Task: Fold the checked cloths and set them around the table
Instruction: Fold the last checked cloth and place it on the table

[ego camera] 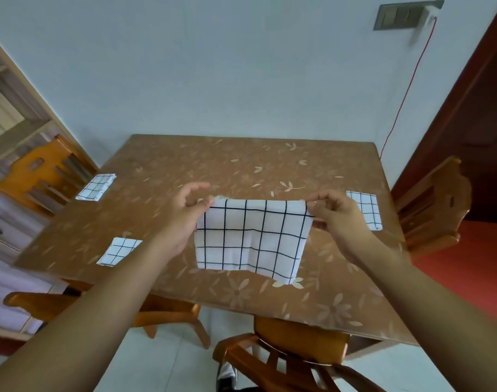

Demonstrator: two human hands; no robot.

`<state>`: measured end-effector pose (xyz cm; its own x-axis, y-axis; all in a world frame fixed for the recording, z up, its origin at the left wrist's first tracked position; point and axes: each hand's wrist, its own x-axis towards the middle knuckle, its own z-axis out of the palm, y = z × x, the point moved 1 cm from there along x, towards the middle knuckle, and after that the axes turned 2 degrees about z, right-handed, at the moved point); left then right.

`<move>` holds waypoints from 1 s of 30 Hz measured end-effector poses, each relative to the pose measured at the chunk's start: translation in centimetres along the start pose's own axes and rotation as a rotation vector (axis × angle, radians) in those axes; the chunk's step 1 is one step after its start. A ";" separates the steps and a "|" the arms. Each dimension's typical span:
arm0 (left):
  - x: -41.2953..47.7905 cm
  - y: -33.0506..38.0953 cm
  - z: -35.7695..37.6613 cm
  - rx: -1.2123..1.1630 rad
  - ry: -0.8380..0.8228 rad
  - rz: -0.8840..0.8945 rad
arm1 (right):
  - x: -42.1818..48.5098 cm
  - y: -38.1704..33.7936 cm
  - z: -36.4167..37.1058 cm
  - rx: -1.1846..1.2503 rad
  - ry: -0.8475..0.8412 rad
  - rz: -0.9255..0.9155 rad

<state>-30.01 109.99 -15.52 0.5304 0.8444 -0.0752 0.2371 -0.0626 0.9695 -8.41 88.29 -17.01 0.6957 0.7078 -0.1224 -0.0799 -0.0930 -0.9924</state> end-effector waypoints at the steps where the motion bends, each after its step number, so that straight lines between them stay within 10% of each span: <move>1: 0.5 -0.2 -0.4 0.027 -0.004 0.025 | 0.2 0.0 0.5 -0.047 -0.003 -0.022; 8: 4.1 -0.1 -2.3 0.142 -0.137 0.065 | 1.6 0.0 3.8 -0.466 0.203 -0.108; 30: 14.9 -1.8 -9.5 0.405 -0.214 0.433 | 4.3 -1.1 12.9 -0.580 0.357 -0.099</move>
<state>-30.24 127.70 -16.13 0.7887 0.5746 0.2185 0.2315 -0.6068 0.7604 -14.51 100.44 -16.51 0.8807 0.4673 0.0777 0.3220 -0.4701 -0.8218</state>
